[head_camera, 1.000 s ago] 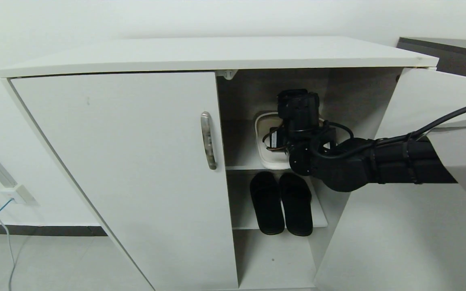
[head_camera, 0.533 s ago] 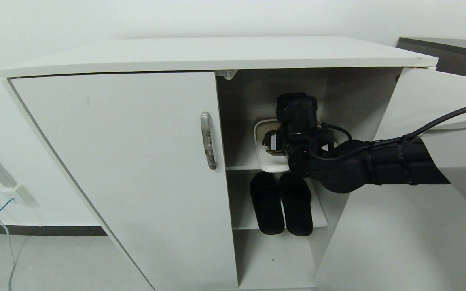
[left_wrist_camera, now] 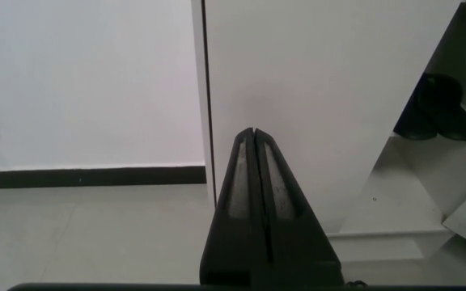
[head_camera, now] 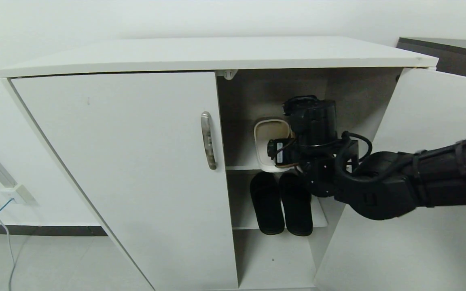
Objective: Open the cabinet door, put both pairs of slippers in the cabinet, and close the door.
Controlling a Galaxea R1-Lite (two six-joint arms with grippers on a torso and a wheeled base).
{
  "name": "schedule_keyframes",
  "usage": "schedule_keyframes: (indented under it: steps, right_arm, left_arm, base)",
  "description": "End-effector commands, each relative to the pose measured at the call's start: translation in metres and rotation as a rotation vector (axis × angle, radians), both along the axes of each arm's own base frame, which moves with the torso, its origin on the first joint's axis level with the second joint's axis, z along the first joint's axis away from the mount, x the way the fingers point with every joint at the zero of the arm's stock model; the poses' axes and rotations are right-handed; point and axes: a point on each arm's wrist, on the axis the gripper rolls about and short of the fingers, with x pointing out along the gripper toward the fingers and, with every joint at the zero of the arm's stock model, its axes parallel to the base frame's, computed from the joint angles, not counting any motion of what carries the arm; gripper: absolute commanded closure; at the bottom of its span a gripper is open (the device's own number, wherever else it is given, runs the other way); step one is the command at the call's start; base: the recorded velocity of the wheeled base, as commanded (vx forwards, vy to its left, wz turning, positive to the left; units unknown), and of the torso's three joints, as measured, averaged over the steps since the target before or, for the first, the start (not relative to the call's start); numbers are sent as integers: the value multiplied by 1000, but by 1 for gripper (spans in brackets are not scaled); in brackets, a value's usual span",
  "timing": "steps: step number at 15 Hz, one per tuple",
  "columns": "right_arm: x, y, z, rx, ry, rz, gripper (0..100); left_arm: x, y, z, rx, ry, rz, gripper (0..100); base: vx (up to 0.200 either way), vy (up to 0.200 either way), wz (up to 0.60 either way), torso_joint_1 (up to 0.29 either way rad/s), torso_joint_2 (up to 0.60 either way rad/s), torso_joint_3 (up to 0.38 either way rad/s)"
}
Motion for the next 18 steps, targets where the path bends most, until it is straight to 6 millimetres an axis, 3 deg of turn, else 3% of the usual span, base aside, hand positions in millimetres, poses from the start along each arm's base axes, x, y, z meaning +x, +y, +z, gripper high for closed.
schedule_keyframes:
  steps: [1,2,6,10,11,18]
  right_arm:
    - [-37,-11,17,26,-26,52,0]
    - [-57,-17,15,27,-25,87,0]
    - [-98,-34,0,32,-10,219,0]
    - [-113,-44,-20,33,-2,277,0]
    - [-114,-45,-24,41,-7,288,100]
    - [-114,-44,-29,29,-4,300,100]
  left_arm:
    - [0,0,0,0,1,1,100]
    - [0,0,0,0,1,1,100]
    - [0,0,0,0,1,1,100]
    - [0,0,0,0,-1,1,100]
    - [0,0,0,0,1,1,100]
    - [0,0,0,0,1,1,100]
  base:
    - [0,0,0,0,0,0]
    - [0,0,0,0,0,0]
    - [0,0,0,0,0,0]
    - [0,0,0,0,0,0]
    - [0,0,0,0,0,0]
    - [0,0,0,0,0,0]
